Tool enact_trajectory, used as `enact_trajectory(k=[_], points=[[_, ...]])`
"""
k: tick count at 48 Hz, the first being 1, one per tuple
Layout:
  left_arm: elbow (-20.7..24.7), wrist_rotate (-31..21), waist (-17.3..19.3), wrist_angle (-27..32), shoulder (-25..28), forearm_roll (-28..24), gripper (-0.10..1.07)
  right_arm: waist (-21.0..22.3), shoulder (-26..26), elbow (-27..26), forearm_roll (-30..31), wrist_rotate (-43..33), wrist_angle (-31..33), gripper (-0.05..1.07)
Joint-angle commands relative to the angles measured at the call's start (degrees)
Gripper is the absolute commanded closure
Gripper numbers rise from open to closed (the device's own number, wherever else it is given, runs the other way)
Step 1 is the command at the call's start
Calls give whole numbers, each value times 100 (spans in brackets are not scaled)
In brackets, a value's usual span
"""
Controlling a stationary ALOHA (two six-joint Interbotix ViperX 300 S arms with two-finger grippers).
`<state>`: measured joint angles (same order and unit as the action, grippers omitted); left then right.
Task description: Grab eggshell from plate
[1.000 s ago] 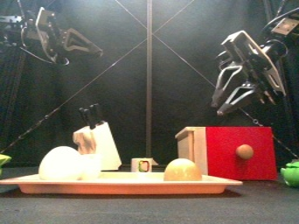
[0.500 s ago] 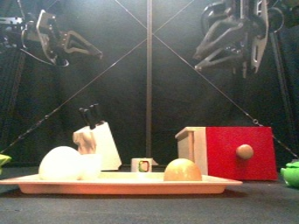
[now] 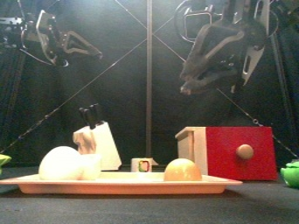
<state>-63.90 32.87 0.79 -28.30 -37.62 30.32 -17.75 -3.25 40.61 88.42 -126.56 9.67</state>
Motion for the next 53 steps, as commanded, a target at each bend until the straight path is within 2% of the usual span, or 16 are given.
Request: enact_trajectory(k=[1,10,23,33,42,47,53], points=[[62,9,18,-44,0,-9,49,-35,26,-176,220,18,343,35],[62,9,18,-44,0,-9,49,-202,237,-272,202,18,791,29],[44,9,18,-44,0,-9,49,-510,448,-360,-79,26,1143,6],[44,-9,9,-26,0,-9,49,-563,422,-396,-308,35,1318,3],[-62,-26,-62,79,9,246,49,-527,316,-545,-1107,62,1318,3],[-229,-18,-369,88,18,492,49,-545,246,-642,-1538,360,1345,3],[-246,44,-606,105,18,527,49,-510,255,-861,-2540,782,1512,3]])
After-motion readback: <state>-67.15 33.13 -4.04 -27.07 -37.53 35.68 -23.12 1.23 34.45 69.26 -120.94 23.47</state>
